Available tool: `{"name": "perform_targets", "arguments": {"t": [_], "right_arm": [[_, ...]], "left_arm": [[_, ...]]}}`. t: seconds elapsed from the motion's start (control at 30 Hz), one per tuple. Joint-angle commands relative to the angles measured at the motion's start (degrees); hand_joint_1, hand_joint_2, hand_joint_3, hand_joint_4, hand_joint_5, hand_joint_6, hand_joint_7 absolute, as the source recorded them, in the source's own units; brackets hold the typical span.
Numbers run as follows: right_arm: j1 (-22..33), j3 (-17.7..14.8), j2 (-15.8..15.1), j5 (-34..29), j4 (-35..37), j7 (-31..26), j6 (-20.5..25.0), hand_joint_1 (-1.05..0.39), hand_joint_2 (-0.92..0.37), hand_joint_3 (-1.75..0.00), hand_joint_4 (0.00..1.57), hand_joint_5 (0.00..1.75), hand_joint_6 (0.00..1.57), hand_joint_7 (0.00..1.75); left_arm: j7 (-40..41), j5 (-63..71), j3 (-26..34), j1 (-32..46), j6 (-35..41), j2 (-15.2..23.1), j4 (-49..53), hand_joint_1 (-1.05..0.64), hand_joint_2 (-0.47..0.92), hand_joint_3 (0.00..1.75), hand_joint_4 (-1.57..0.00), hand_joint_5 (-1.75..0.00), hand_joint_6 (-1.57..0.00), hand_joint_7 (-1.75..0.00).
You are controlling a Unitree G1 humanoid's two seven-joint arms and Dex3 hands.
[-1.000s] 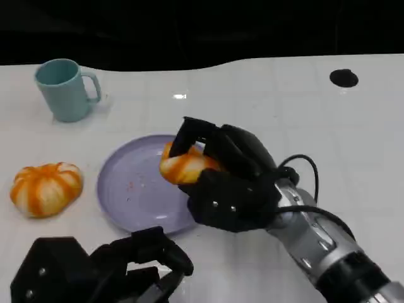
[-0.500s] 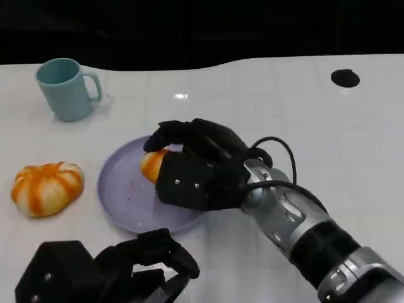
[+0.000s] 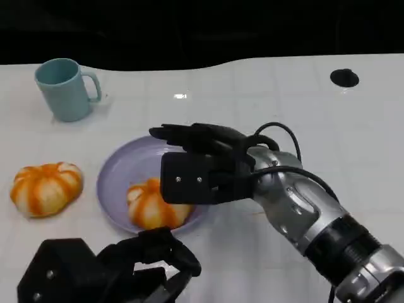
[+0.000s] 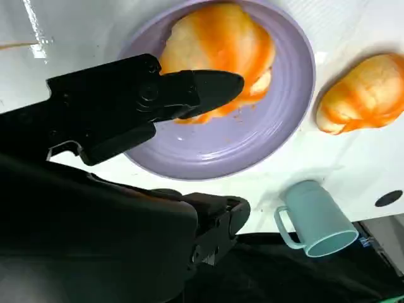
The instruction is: Grasp the bread from the table and place it into the plate.
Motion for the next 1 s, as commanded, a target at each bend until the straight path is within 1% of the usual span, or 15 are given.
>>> {"name": "perform_targets", "arguments": {"t": [0.03,0.27,0.43,0.53,0.67,0.77,0.8,0.83,0.87,0.9,0.93,1.0], "right_arm": [[2.5,-0.2,-2.6,0.6,-6.7,3.1,2.0,-0.77,-0.92,-0.33,0.01,0.09,0.08,0.00],[10.1,-1.6,-8.1,1.5,-20.4,4.4,0.7,-0.72,-0.92,-0.29,0.10,0.15,0.12,0.02],[15.6,-2.8,-11.9,2.1,-28.6,4.2,-0.6,-0.68,-0.92,-0.27,0.16,0.19,0.18,0.04],[19.3,-4.3,-14.1,2.8,-33.5,4.5,-1.3,-0.67,-0.92,-0.27,0.20,0.21,0.21,0.06],[24.5,-6.4,-16.3,3.6,-38.2,2.9,-3.5,-0.61,-0.92,-0.20,0.29,0.28,0.32,0.10],[28.3,-8.1,-18.0,3.8,-40.0,0.2,-7.1,-0.57,-0.92,-0.16,0.37,0.33,0.41,0.13],[29.2,-8.5,-18.4,3.9,-40.3,-0.5,-8.1,-0.54,-0.92,-0.15,0.44,0.37,0.46,0.15],[30.6,-9.3,-18.8,4.2,-40.9,-1.2,-9.1,-0.53,-0.92,-0.14,0.49,0.40,0.49,0.17],[31.8,-10.0,-19.1,4.6,-41.2,-1.9,-10.0,-0.51,-0.92,-0.12,0.52,0.48,0.53,0.17],[33.0,-10.8,-19.4,5.4,-41.4,-2.5,-11.3,-0.50,-0.92,-0.11,0.52,0.60,0.56,0.17],[34.1,-11.6,-19.7,6.0,-41.5,-3.0,-12.5,-0.47,-0.92,-0.09,0.50,0.79,0.61,0.19],[36.4,-13.4,-20.3,7.4,-41.7,-4.2,-14.7,-0.43,-0.92,-0.08,0.49,0.97,0.66,0.24]], "left_arm": [[0.4,0.3,0.0,0.1,-0.1,0.5,-0.3,-0.31,0.80,0.76,-0.73,-1.75,-0.60,-1.52],[0.3,-0.1,0.4,0.0,0.5,0.5,-0.2,-0.30,0.79,0.80,-0.69,-1.75,-0.59,-1.53],[0.2,-0.1,0.6,0.0,0.1,0.5,0.2,-0.30,0.77,0.81,-0.73,-1.75,-0.59,-1.52],[0.0,-0.1,0.7,-0.1,-0.4,0.5,0.5,-0.29,0.77,0.82,-0.73,-1.75,-0.59,-1.51],[-0.1,-0.3,0.8,-0.2,-0.5,0.4,0.8,-0.30,0.77,0.83,-0.73,-1.75,-0.59,-1.51],[-0.1,-0.4,0.8,-0.3,-0.8,0.2,1.1,-0.30,0.77,0.83,-0.73,-1.75,-0.59,-1.50],[-0.2,-0.4,0.8,-0.3,-1.0,0.2,1.3,-0.30,0.77,0.82,-0.73,-1.75,-0.59,-1.50],[-0.1,-0.3,0.8,-0.3,-1.0,0.2,1.3,-0.31,0.77,0.82,-0.72,-1.75,-0.59,-1.50],[-0.2,-0.3,0.7,-0.4,-1.0,0.3,1.4,-0.31,0.78,0.81,-0.72,-1.75,-0.59,-1.49],[-0.2,-0.1,0.7,-0.4,-1.1,0.4,1.4,-0.31,0.79,0.78,-0.72,-1.75,-0.60,-1.49],[-0.2,0.0,0.6,-0.5,-1.1,0.5,1.4,-0.32,0.80,0.77,-0.71,-1.75,-0.60,-1.48],[-0.1,0.1,0.7,-0.5,-1.2,0.6,1.5,-0.32,0.81,0.75,-0.71,-1.75,-0.60,-1.48]]}}
